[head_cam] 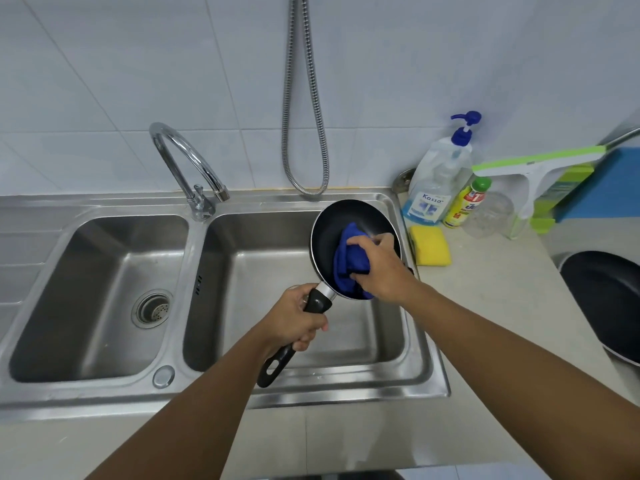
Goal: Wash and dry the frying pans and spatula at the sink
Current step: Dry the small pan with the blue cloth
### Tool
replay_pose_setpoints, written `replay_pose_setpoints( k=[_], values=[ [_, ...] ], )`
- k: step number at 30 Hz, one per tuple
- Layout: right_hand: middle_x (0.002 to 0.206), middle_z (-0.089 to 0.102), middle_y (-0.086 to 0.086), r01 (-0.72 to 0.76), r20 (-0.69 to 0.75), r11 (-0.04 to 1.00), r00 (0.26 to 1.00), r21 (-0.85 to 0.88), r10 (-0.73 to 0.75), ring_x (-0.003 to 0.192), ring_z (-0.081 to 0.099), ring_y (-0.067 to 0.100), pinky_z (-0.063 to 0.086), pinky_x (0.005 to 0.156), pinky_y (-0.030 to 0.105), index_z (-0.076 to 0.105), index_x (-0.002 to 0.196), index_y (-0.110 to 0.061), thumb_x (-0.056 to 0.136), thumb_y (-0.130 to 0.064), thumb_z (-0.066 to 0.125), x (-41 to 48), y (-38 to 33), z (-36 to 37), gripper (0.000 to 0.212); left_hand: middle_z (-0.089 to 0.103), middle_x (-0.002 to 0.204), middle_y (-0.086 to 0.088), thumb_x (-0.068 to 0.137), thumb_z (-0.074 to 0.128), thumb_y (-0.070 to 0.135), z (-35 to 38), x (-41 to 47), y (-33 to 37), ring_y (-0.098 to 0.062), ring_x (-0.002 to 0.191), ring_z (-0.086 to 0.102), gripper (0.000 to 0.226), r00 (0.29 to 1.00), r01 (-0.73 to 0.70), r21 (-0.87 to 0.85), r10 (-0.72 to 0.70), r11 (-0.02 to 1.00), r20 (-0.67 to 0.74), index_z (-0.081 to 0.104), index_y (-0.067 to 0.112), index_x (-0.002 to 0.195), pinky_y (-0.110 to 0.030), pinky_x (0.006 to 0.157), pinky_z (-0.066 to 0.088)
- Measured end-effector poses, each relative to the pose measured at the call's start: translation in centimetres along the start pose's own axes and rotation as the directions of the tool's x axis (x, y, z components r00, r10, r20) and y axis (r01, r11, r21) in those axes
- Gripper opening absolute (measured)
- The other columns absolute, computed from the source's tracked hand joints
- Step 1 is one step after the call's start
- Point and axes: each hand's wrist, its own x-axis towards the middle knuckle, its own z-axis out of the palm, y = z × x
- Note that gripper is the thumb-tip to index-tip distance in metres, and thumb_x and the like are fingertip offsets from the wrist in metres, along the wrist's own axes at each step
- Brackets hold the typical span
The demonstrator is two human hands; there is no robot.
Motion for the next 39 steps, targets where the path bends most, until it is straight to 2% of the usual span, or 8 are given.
replay_pose_setpoints(
  k=[12, 16, 19, 23, 27, 30, 35, 39],
  values=[
    [0.123, 0.055, 0.001, -0.215, -0.308, 0.848, 0.865, 0.485, 0.395, 0.106, 0.058, 0.017, 0.044, 0.087, 0.018, 0.064, 0.125, -0.035, 0.081, -0.021, 0.075, -7.8, 6.5, -5.3, 0.047, 0.054, 0.055, -0.001, 0.083, 0.063, -0.015, 4.8, 1.6, 0.1, -0.014, 0.041, 0.036, 0.049, 0.987, 0.003, -0.141, -0.025, 0.99, -0.158, 0.053, 0.008, 0.125, -0.024, 0.038, 0.031],
    [0.148, 0.041, 0.014, -0.507, -0.146, 0.862, 0.854, -0.018, 0.5, 0.127, 0.051, 0.035, 0.045, 0.1, 0.04, 0.051, 0.14, -0.033, 0.09, -0.049, 0.061, -11.3, 11.3, -3.5, 0.053, 0.066, 0.068, -0.009, 0.085, 0.062, -0.015, 5.7, 1.5, 0.6, -0.015, 0.041, 0.037, 0.044, 0.986, -0.029, -0.175, 0.0, 0.984, -0.165, 0.053, 0.003, 0.124, -0.023, 0.038, 0.031],
    [0.17, 0.002, 0.017, -0.335, -0.036, 0.875, 0.938, -0.349, 0.344, 0.154, 0.011, 0.041, 0.022, 0.123, 0.048, 0.027, 0.16, -0.017, 0.1, -0.068, 0.02, -13.1, 14.6, 0.0, 0.079, 0.071, 0.09, -0.023, 0.088, 0.064, -0.009, 6.7, 1.2, 0.7, -0.017, 0.043, 0.039, 0.037, 0.989, -0.039, -0.209, 0.008, 0.977, -0.146, 0.052, 0.003, 0.122, -0.024, 0.039, 0.035],
    [0.172, 0.006, 0.012, -0.168, 0.078, 0.854, 0.969, -0.493, 0.235, 0.157, -0.006, 0.04, 0.007, 0.125, 0.058, 0.007, 0.164, -0.013, 0.093, -0.061, -0.025, -12.6, 17.0, 2.8, 0.091, 0.073, 0.101, -0.029, 0.102, 0.062, 0.026, 8.5, 1.1, 0.6, -0.018, 0.044, 0.044, 0.027, 0.991, -0.067, -0.232, 0.037, 0.97, -0.131, 0.054, 0.003, 0.115, -0.027, 0.042, 0.045],
    [0.161, 0.039, 0.004, -0.25, -0.073, 0.924, 0.968, -0.291, 0.239, 0.151, 0.024, 0.04, 0.012, 0.124, 0.049, 0.047, 0.15, -0.023, 0.105, -0.055, 0.016, -12.2, 13.3, -0.7, 0.064, 0.077, 0.099, -0.022, 0.108, 0.05, 0.03, 10.5, 1.8, 0.7, -0.018, 0.048, 0.049, 0.028, 0.989, -0.082, -0.234, 0.049, 0.969, -0.143, 0.053, 0.004, 0.115, -0.032, 0.05, 0.052],
    [0.106, 0.067, 0.0, -0.159, -0.362, 0.987, 0.919, 0.028, 0.158, 0.105, 0.058, 0.024, 0.041, 0.096, 0.038, 0.068, 0.104, -0.02, 0.101, -0.046, 0.037, -13.3, 10.0, -2.2, 0.04, 0.078, 0.103, -0.017, 0.109, 0.046, 0.029, 12.0, 2.4, 1.3, -0.019, 0.056, 0.059, 0.026, 0.99, -0.09, -0.286, 0.056, 0.954, -0.126, 0.054, 0.005, 0.114, -0.04, 0.075, 0.058],
    [0.072, 0.068, 0.006, -0.218, -0.167, 0.786, 0.911, 0.579, 0.376, 0.066, 0.065, 0.02, 0.056, 0.066, 0.039, 0.065, 0.081, -0.012, 0.101, -0.044, 0.057, -16.6, 5.3, -2.5, 0.038, 0.075, 0.117, -0.008, 0.11, 0.042, 0.031, 14.6, 4.0, 2.6, -0.011, 0.096, 0.069, 0.027, 0.99, -0.103, -0.312, 0.066, 0.945, -0.126, 0.057, 0.01, 0.119, -0.028, 0.085, 0.052],
    [0.081, 0.074, -0.003, -0.218, -0.031, 0.564, 0.917, 0.797, 0.398, 0.069, 0.07, 0.006, 0.057, 0.063, 0.022, 0.066, 0.108, -0.025, 0.104, -0.033, 0.057, -18.6, 3.6, -2.4, 0.013, 0.071, 0.105, -0.003, 0.106, 0.053, 0.03, 16.9, 5.8, 2.5, -0.019, 0.099, 0.065, 0.028, 0.986, -0.095, -0.19, 0.066, 0.977, -0.15, 0.064, 0.007, 0.119, -0.031, 0.091, 0.052]
  ],
)
